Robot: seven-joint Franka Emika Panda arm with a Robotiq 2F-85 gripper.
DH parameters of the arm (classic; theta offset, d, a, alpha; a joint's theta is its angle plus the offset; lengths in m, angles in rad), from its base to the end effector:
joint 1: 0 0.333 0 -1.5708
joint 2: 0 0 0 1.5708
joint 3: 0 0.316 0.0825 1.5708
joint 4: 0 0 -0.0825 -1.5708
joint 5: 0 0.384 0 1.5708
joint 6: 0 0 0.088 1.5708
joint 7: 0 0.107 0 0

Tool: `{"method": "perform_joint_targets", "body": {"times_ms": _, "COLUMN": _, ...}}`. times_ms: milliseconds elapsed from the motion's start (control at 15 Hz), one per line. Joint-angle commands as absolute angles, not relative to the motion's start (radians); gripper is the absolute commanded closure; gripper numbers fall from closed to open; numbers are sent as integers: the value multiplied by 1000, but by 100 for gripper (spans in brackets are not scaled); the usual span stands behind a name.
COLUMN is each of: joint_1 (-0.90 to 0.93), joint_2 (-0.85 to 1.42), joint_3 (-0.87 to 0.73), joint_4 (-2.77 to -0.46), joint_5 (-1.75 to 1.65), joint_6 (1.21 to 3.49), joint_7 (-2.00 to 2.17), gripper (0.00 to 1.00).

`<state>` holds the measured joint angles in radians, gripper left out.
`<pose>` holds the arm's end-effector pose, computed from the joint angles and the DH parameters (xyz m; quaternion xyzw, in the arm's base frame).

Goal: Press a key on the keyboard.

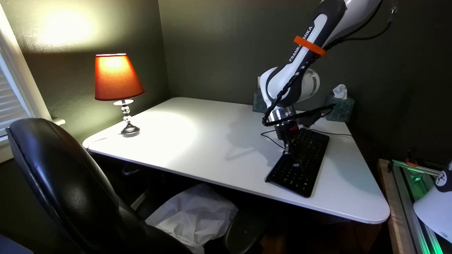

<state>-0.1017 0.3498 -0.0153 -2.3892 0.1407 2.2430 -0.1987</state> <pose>0.4363 -0.0478 0.1447 -0.9686 0.0166 0.2354 0.0779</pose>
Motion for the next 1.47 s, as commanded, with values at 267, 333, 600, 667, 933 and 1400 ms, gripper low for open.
{"method": "perform_joint_targets", "body": {"times_ms": 267, "joint_1": -115, "joint_2": 346, "joint_3": -5, "joint_4": -2384, "joint_5": 168, "joint_6": 2223, "joint_7": -218, "gripper": 100}}
{"method": "perform_joint_targets", "body": {"times_ms": 333, "joint_1": -114, "joint_2": 333, "joint_3": -4, "joint_4": -2394, "joint_5": 168, "joint_6": 2228, "joint_7": -217, "gripper": 100}}
{"method": "perform_joint_targets", "body": {"times_ms": 600, "joint_1": -107, "joint_2": 262, "joint_3": -4, "joint_4": -2443, "joint_5": 167, "joint_6": 2258, "joint_7": -212, "gripper": 77}}
{"method": "perform_joint_targets", "body": {"times_ms": 667, "joint_1": -105, "joint_2": 243, "joint_3": -4, "joint_4": -2455, "joint_5": 167, "joint_6": 2264, "joint_7": -211, "gripper": 60}}
{"method": "perform_joint_targets", "body": {"times_ms": 933, "joint_1": -90, "joint_2": 164, "joint_3": -3, "joint_4": -2501, "joint_5": 159, "joint_6": 2296, "joint_7": -200, "gripper": 31}}
{"method": "perform_joint_targets", "body": {"times_ms": 1400, "joint_1": -54, "joint_2": 64, "joint_3": -7, "joint_4": -2564, "joint_5": 119, "joint_6": 2366, "joint_7": -158, "gripper": 0}}
